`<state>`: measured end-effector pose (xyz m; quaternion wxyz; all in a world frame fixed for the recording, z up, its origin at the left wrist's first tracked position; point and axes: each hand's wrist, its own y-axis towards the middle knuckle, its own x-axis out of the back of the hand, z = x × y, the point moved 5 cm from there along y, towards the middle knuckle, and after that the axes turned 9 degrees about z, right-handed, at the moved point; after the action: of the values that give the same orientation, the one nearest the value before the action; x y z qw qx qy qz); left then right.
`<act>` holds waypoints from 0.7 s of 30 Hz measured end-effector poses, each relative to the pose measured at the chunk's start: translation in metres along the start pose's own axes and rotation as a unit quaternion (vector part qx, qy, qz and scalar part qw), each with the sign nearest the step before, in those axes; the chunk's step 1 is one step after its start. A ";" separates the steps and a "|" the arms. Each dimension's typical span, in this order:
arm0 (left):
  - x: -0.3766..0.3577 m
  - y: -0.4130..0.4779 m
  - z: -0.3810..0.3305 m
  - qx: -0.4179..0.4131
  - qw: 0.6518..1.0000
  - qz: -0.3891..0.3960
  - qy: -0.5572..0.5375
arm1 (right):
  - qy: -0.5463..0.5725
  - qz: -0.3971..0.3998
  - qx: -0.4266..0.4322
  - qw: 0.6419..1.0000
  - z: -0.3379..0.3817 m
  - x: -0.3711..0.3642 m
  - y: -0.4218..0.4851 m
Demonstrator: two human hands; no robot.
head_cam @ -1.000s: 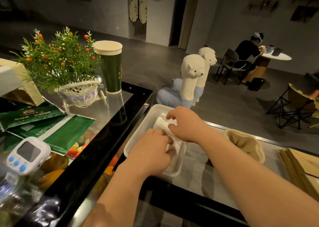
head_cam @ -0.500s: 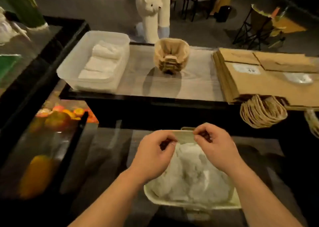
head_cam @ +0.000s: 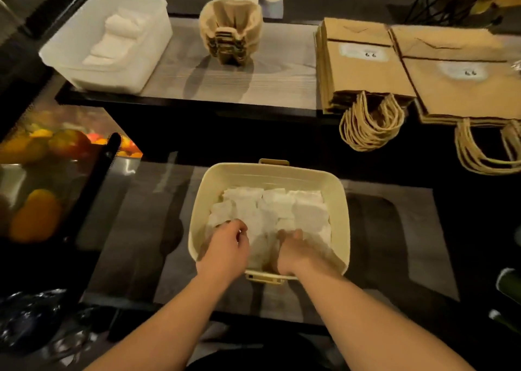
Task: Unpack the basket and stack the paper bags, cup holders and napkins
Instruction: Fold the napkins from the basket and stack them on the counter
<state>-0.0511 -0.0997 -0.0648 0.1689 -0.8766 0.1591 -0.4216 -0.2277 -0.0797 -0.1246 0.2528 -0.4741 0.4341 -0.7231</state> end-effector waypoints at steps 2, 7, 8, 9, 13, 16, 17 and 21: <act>0.000 -0.001 0.001 0.029 1.000 -0.006 0.008 | 0.002 -0.024 0.020 1.000 -0.011 -0.009 0.026; 0.000 -0.004 0.002 0.083 0.996 -0.026 0.025 | -0.019 0.007 0.074 0.997 0.004 0.011 -0.017; 0.000 -0.005 0.002 0.091 0.995 -0.028 0.031 | 0.007 0.028 0.090 0.995 0.005 0.013 -0.020; 0.000 -0.005 0.003 0.093 0.995 -0.030 0.037 | 0.044 0.039 0.104 0.993 0.004 0.016 -0.022; 0.000 -0.008 0.002 0.099 0.993 -0.031 0.051 | 0.181 0.032 0.156 0.971 -0.010 0.030 -0.037; 0.002 -0.009 -0.002 0.102 0.993 -0.030 0.055 | 0.292 0.003 0.193 0.937 -0.022 0.040 -0.045; 0.003 -0.008 -0.003 0.099 0.993 -0.029 0.051 | 0.351 -0.005 0.204 0.914 -0.026 0.044 -0.049; 0.008 -0.011 -0.013 0.039 0.999 -0.025 0.008 | 0.545 -0.035 0.223 0.808 -0.038 0.054 -0.067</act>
<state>-0.0552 -0.0951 -0.0466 0.1914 -0.8698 0.1215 -0.4383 -0.2816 -0.0740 -0.0481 0.0480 0.0518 0.3103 -0.9480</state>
